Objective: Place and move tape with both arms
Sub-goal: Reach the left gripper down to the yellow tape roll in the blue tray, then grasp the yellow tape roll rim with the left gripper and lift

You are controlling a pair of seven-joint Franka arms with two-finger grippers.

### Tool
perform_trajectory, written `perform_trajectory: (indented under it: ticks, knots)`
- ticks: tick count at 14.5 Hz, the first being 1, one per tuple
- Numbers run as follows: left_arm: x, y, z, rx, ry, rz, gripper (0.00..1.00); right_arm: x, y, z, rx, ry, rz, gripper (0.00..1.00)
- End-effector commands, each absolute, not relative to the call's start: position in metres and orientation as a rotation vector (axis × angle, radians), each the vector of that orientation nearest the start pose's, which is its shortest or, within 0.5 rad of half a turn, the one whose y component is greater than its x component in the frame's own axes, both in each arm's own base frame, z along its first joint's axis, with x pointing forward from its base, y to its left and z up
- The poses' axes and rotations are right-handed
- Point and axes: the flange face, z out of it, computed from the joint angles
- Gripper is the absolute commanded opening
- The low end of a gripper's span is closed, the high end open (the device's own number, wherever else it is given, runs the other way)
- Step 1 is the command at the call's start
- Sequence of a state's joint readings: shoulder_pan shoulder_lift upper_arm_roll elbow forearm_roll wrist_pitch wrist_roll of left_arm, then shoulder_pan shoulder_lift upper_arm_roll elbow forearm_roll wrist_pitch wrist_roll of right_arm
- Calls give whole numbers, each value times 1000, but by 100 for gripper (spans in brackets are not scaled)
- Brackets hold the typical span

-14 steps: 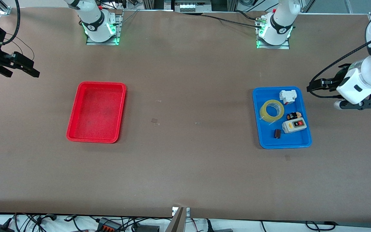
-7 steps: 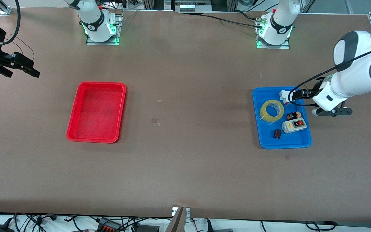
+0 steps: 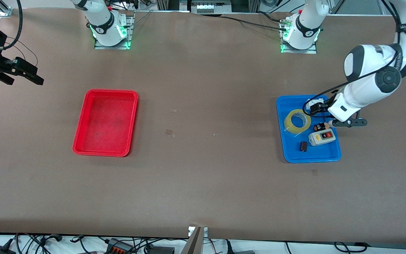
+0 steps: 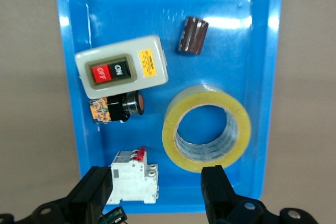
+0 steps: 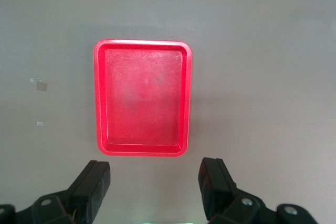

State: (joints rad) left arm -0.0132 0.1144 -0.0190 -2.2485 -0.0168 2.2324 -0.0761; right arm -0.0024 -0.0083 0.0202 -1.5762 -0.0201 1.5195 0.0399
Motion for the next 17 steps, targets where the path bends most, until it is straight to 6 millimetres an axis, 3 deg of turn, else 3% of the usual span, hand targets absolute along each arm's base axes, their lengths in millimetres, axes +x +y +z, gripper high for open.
perform_trajectory:
  ticks: [1, 7, 11, 15, 16, 17]
  knots:
    - [517, -18, 269, -3145, -86, 226, 100, 545, 5, 623, -3154, 22, 77, 99]
    - [515, -23, 218, -3138, -76, 289, 100, 545, 5, 622, -3154, 20, 79, 99]
    - [510, -24, 182, -3117, -178, 358, 100, 545, 5, 622, -3154, 22, 77, 99]
    - [508, -25, 174, -3111, -202, 369, 100, 545, 5, 622, -3154, 22, 77, 99]
    - [510, -25, 175, -3112, -204, 364, 93, 545, 5, 622, -3154, 22, 77, 99]
    - [510, -25, 175, -3113, -211, 362, 71, 545, 5, 622, -3154, 22, 77, 99]
